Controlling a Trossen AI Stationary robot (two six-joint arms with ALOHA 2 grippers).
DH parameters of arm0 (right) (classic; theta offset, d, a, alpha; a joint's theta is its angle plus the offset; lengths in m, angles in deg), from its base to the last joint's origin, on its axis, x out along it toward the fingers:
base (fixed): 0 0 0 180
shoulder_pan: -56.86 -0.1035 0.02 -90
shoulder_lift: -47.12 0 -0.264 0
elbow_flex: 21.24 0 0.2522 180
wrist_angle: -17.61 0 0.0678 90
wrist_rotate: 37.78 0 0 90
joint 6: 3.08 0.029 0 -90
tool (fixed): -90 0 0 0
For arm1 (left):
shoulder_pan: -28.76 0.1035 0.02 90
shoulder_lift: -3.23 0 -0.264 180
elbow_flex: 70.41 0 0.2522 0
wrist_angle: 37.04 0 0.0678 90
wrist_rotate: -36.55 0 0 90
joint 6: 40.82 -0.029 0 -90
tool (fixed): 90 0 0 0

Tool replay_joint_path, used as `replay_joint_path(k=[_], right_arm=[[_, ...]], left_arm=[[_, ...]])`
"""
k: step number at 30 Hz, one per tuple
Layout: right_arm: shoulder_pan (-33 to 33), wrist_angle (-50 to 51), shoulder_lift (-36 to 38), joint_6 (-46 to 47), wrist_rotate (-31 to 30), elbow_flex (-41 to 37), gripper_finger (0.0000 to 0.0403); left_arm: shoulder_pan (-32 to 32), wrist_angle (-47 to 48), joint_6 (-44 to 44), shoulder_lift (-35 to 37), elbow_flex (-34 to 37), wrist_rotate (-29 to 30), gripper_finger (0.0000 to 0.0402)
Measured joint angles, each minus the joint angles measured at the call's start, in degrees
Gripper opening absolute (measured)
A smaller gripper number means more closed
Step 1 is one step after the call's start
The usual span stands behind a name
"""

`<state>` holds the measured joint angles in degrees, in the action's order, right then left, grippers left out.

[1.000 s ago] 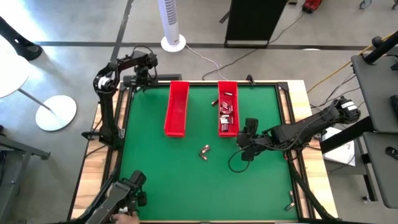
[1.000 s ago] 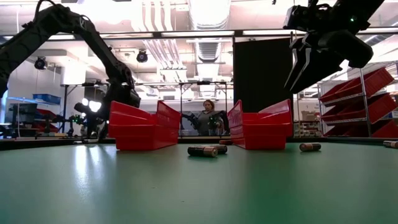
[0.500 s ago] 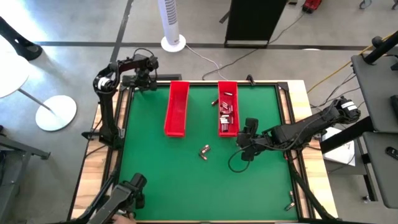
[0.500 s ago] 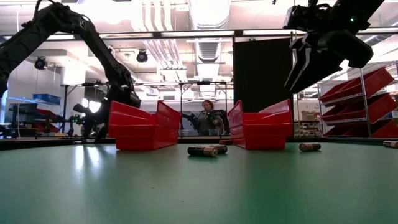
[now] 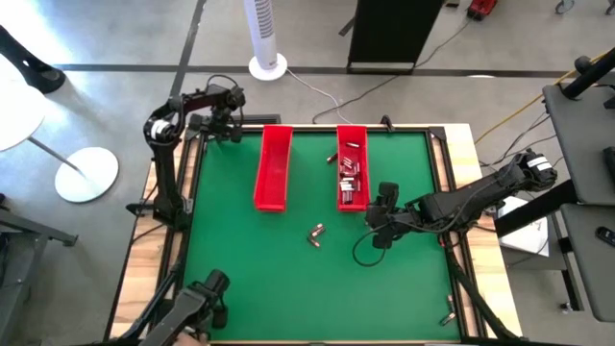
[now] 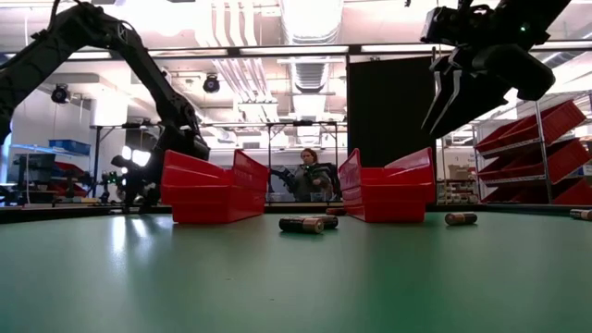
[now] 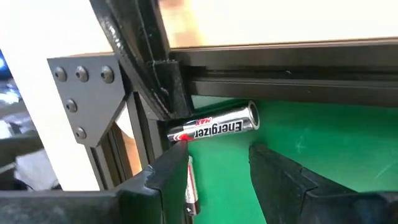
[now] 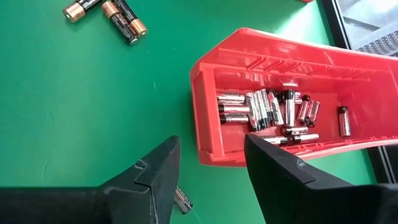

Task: Sort batteries
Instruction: Put the silver battery into the right red bin

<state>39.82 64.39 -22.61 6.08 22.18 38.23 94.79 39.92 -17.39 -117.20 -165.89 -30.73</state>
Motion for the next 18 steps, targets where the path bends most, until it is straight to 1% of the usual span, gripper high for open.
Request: replay_joint_path(k=[4,6,9,11,13,16,18], right_arm=[[0.15,-0.77,0.0,-0.98,0.0,-0.02,0.0167],[0.21,-0.82,0.0,-1.21,-0.01,-0.02,0.0164],[0.31,-0.9,0.0,-1.12,0.0,-0.02,0.0161],[0.33,-0.85,0.0,-0.9,0.0,-0.02,0.016],[0.33,-0.78,0.0,-0.67,0.0,-0.02,0.016],[0.33,-0.74,0.0,0.12,0.04,-0.02,0.0164],[0.33,-0.7,0.0,0.34,0.08,-0.02,0.0168]], left_arm=[[-2.24,0.44,-3.73,0.76,-0.87,-0.35,0.0153],[-4.07,0.72,-5.0,1.69,-2.01,-2.55,0.0153],[-5.84,1.02,-6.53,3.85,-3.71,-2.55,0.0153],[-5.7,2.05,-5.55,4.54,-4.82,-1.85,0.0153],[-4.91,4.99,-2.86,4.55,-5.64,-1.38,0.0153],[-3.34,8.24,1.53,4.55,-5.72,-0.96,0.0153],[-2.73,8.25,3.61,4.55,-5.19,0.76,0.0153]])
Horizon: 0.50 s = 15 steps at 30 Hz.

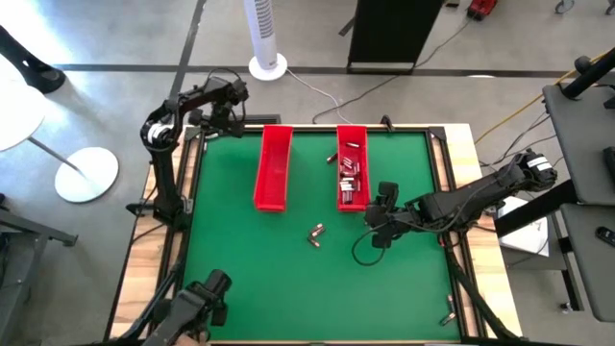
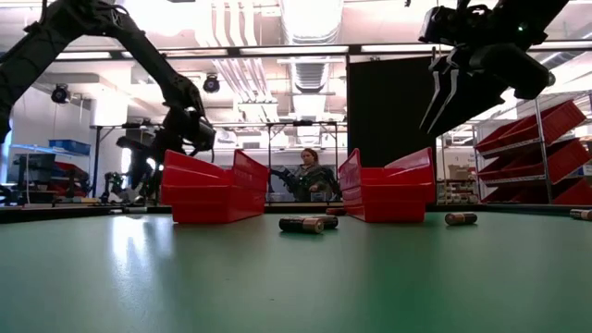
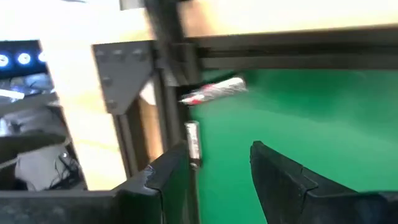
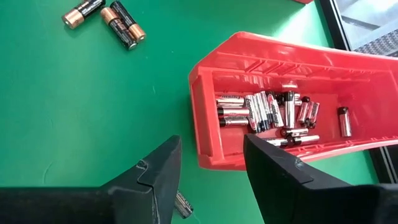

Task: Sort batteries
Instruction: Put the silver battery into the right red bin

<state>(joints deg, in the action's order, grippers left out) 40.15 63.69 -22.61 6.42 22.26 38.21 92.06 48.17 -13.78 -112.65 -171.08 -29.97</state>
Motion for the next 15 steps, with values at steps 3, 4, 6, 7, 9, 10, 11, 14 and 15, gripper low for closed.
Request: replay_joint_path(k=[3,4,6,7,9,10,11,14,15], right_arm=[[0.0,0.24,0.0,0.11,0.13,0.0,0.0171],[0.0,0.2,0.0,0.22,0.17,0.0,0.0172],[0.0,0.24,0.0,0.46,0.18,0.0,0.0174],[0.0,0.22,0.0,0.44,0.2,0.0,0.0173],[0.0,0.22,0.0,0.42,0.31,0.0,0.0171],[0.01,0.22,0.0,0.41,0.34,0.0,0.0169],[0.0,0.22,0.0,0.41,0.34,0.0,0.0167],[0.0,0.22,0.0,0.41,0.36,0.0,0.0162],[0.0,0.22,0.0,0.41,0.36,0.0,0.016]], left_arm=[[0.04,-1.95,1.98,-0.27,-0.11,3.04,0.0153],[-0.03,-1.95,2.65,-0.59,-0.17,3.45,0.0152],[-0.04,-2.13,3.07,-1.27,-0.23,3.76,0.0142],[-0.06,-2.42,3.23,-1.52,-0.26,3.8,0.0132],[-0.03,-2.48,3.74,-2.0,-0.34,4.33,0.0102],[-0.03,-2.65,3.96,-2.47,-0.34,4.33,0.0084],[-0.02,-2.9,4.49,-3.02,-0.34,4.48,0.0063],[-0.03,-3.7,6.74,-3.86,-0.34,6.58,0.0011],[-0.03,-3.99,7.45,-3.97,-0.45,7.26,0.0008]])
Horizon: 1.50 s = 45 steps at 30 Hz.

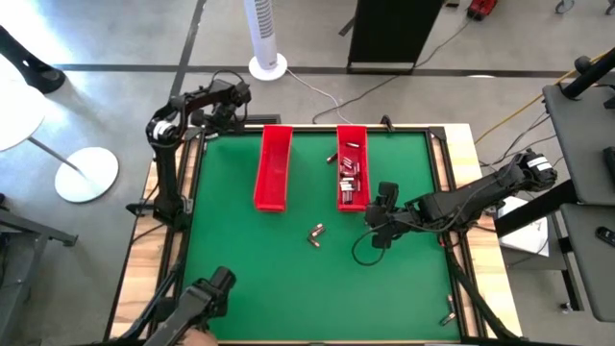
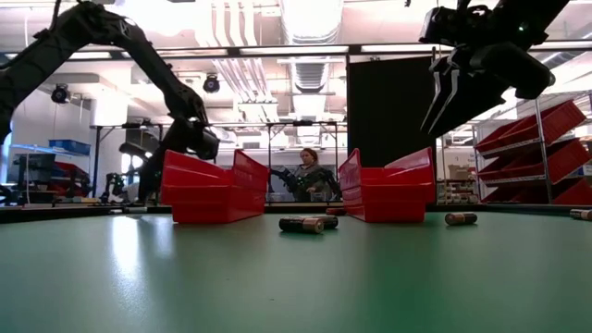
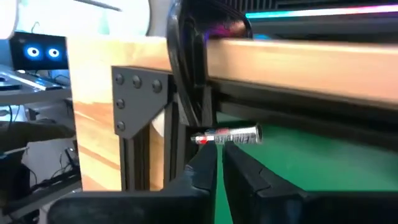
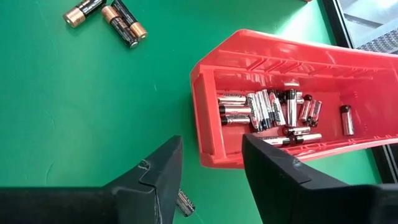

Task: Sort batteries
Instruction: Put the silver battery into the right red bin

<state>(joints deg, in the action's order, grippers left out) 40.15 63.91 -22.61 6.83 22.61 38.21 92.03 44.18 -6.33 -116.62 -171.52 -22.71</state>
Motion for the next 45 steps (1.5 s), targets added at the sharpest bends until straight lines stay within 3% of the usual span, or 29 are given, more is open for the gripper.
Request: replay_joint_path(k=[14,20,28,37,45], right_arm=[[0.0,0.21,0.0,0.0,0.0,0.0,0.0151],[0.22,0.14,0.0,-0.73,-0.03,0.0,0.0161],[0.26,0.02,0.0,-0.79,-0.02,0.0,0.0161],[0.24,0.24,0.0,0.22,0.0,0.0,0.0144],[0.24,0.67,0.0,0.63,0.02,-0.05,0.0135]], left_arm=[[-0.05,3.55,4.3,-8.58,-3.97,-2.48,0.0],[-0.81,4.37,0.01,-8.23,-8.05,-3.19,0.0],[-2.44,18.06,0.44,-6.79,-15.44,-2.82,0.0],[-1.92,17.39,1.38,-6.76,-10.3,0.27,0.0],[-0.39,14.84,0.41,-6.78,-5.75,9.01,0.0]])
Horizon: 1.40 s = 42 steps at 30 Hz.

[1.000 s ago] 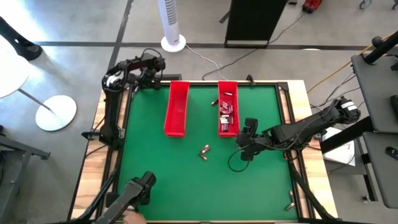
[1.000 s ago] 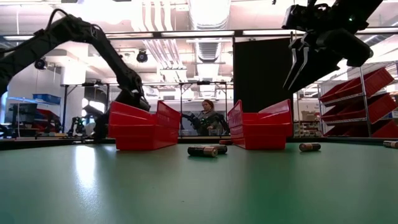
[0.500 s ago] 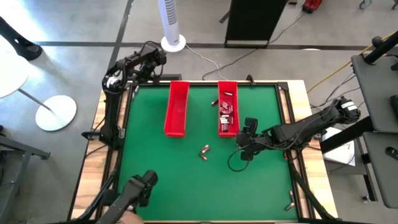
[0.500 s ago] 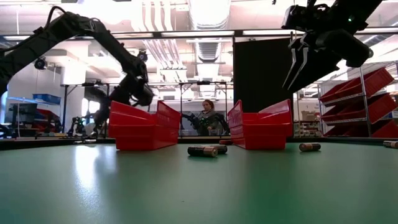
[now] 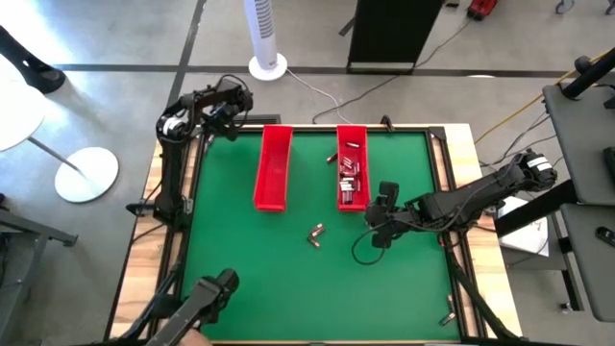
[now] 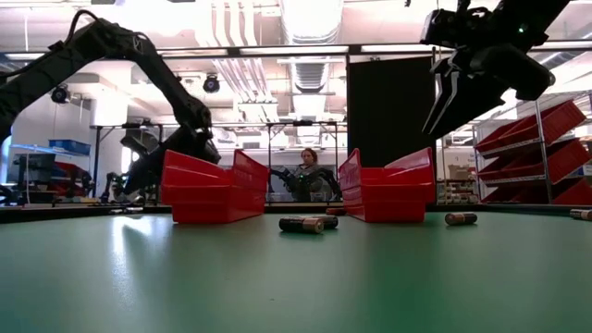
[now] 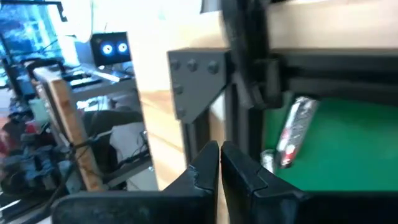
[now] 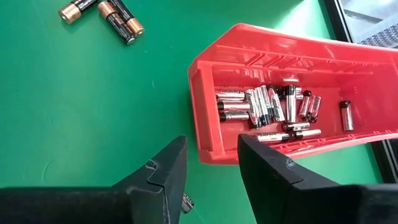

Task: Sort batteries
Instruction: Put the silver battery into the right red bin

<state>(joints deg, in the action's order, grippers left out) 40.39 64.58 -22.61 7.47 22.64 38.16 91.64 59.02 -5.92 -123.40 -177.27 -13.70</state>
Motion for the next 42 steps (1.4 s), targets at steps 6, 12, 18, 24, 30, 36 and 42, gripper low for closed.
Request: replay_joint_path(k=[6,12,18,24,30,36,42], right_arm=[[0.0,0.01,0.0,0.0,0.0,-0.08,0.0139],[0.0,0.0,0.0,0.0,0.0,-0.1,0.015],[0.0,-0.01,0.0,0.0,0.02,-0.12,0.0151],[0.0,-0.01,0.0,-0.02,0.02,-0.12,0.0139],[0.0,-0.01,0.0,-0.09,0.02,-0.12,0.0132],[0.0,-0.02,0.0,-0.07,0.02,-0.12,0.014],[0.0,-0.04,0.0,-0.04,0.02,-0.12,0.0149]], left_arm=[[-0.09,-5.76,-4.61,-0.02,1.26,-3.25,0.0],[-0.05,-6.94,-5.8,-0.09,2.6,-4.29,0.0],[-0.07,-7.49,-5.22,-0.09,3.08,-6.61,0.0],[-1.08,-7.55,-7.53,-0.07,3.45,-9.49,0.0],[-2.82,-2.46,-7.31,0.79,2.22,-11.97,0.0],[-3.63,2.93,-3.31,1.53,2.04,-12.28,0.0],[-2.98,1.73,0.35,1.48,2.95,-12.03,0.0]])
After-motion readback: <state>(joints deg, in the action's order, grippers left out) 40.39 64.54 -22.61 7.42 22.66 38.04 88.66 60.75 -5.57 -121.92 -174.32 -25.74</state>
